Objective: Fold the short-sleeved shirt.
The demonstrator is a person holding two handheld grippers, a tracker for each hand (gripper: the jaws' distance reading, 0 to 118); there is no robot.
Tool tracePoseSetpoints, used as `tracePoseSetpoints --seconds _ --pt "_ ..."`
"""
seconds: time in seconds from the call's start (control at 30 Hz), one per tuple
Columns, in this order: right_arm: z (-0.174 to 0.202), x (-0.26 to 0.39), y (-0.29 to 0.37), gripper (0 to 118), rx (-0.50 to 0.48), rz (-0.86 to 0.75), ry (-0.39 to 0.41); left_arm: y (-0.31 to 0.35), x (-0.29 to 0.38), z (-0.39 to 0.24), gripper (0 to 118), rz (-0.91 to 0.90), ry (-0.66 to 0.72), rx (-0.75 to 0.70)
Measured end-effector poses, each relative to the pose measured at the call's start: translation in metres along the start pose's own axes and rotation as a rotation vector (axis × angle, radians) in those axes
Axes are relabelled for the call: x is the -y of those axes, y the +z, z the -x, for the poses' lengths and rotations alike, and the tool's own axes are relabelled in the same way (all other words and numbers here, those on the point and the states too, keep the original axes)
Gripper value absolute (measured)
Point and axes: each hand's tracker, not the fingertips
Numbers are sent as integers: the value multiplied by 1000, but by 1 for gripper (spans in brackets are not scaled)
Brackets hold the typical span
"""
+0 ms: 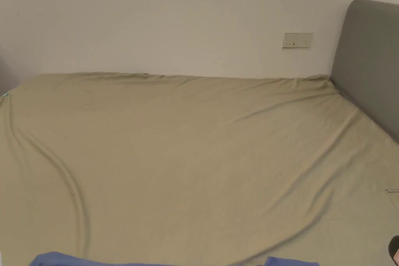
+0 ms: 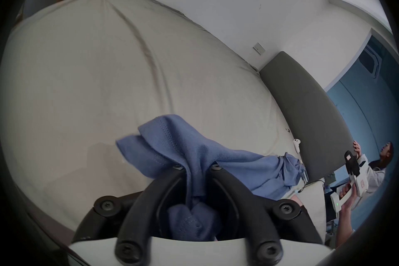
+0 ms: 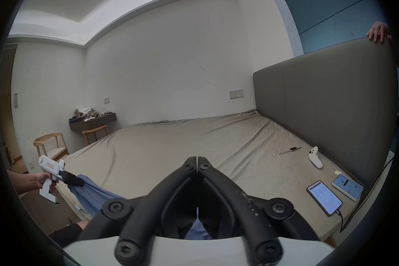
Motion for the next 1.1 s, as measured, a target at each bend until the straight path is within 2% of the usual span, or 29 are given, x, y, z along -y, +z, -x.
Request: tracePoseSetpoints --seconds 0.07,0.1,0.13,0.2,0.27,0.33,0.47,0.5,0.6,0.73,0.87,0.97,1.0,1.07,1.1 --pt "-1 1 0 2 -6 -4 -12 -13 6 -7 13 13 -19 -35" --pt "-1 1 0 2 -4 -5 -17 27 -7 -6 13 17 -33 -27" --pt "-1 3 0 2 -7 -5 -30 39 -10 -12 13 18 -38 -21" --pt "-1 3 0 2 -14 -6 -44 39 -4 -33 13 18 -45 -13" --pt "-2 4 1 2 -18 -6 -39 34 -8 -24 13 5 -50 31" --pt "-3 3 5 2 -22 -13 -40 27 -1 -55 13 7 -81 80" --pt "-7 -2 10 2 -18 -32 -49 10 10 -157 13 15 -116 136" --pt "-8 -3 12 2 -16 -36 -54 12 2 -140 13 21 -134 151" --pt "-10 -4 18 2 -12 -44 -72 -20 18 -183 13 70 -164 164" --pt "-12 -3 25 2 0 -46 -79 -70 45 -214 13 180 -266 136" --pt "-17 -1 30 2 14 -43 -99 -119 72 -237 13 254 -297 122" --pt "-22 0 33 2 19 -42 -119 -150 93 -240 13 316 -363 -10" --pt "-22 0 34 2 22 -42 -122 -157 97 -243 14 319 -337 -5" --pt "-24 0 36 2 25 -43 -125 -164 105 -242 19 298 -343 -9" --pt "-25 -1 37 2 27 -43 -126 -164 106 -242 33 288 -341 -8"
